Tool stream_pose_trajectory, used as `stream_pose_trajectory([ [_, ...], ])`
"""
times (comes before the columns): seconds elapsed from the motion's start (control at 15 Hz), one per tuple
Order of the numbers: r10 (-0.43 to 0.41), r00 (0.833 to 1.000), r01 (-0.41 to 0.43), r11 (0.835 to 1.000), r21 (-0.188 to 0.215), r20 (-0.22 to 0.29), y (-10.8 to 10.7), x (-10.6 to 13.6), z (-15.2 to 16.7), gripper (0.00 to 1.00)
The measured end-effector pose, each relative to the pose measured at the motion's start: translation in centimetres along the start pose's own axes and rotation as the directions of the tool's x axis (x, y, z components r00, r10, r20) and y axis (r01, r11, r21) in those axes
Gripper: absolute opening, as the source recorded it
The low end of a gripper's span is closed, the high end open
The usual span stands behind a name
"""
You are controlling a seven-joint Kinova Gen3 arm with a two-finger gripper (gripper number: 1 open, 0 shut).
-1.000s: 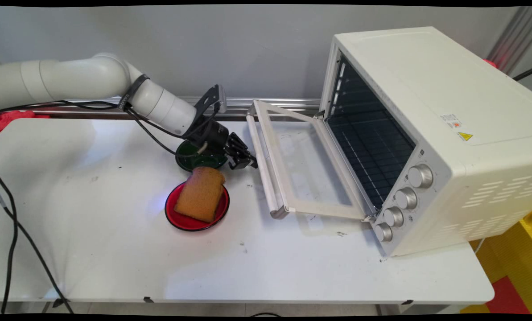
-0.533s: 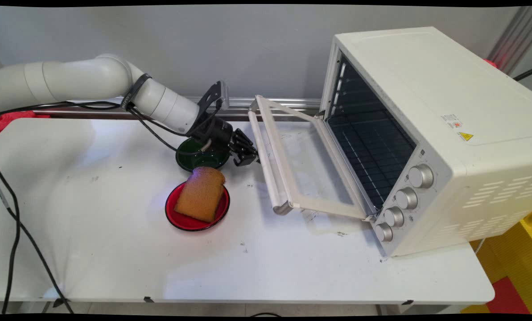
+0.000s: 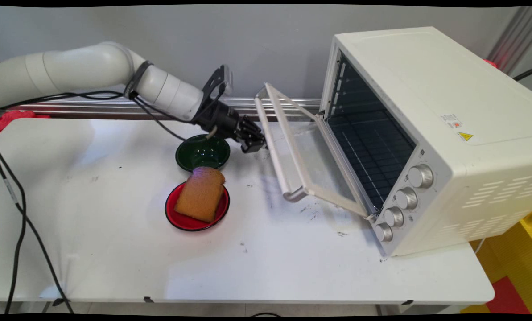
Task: Close the oven
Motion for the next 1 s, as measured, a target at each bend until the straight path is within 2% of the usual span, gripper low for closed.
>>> stream_pose_trajectory([
  [0.47,0.014,0.997,-0.014,1.000,-0.002,-0.075,-0.8,4.6,-0.1,0.00],
  [1.0,0.000,0.988,0.000,1.000,-0.004,-0.151,-1.4,10.2,2.2,0.00],
])
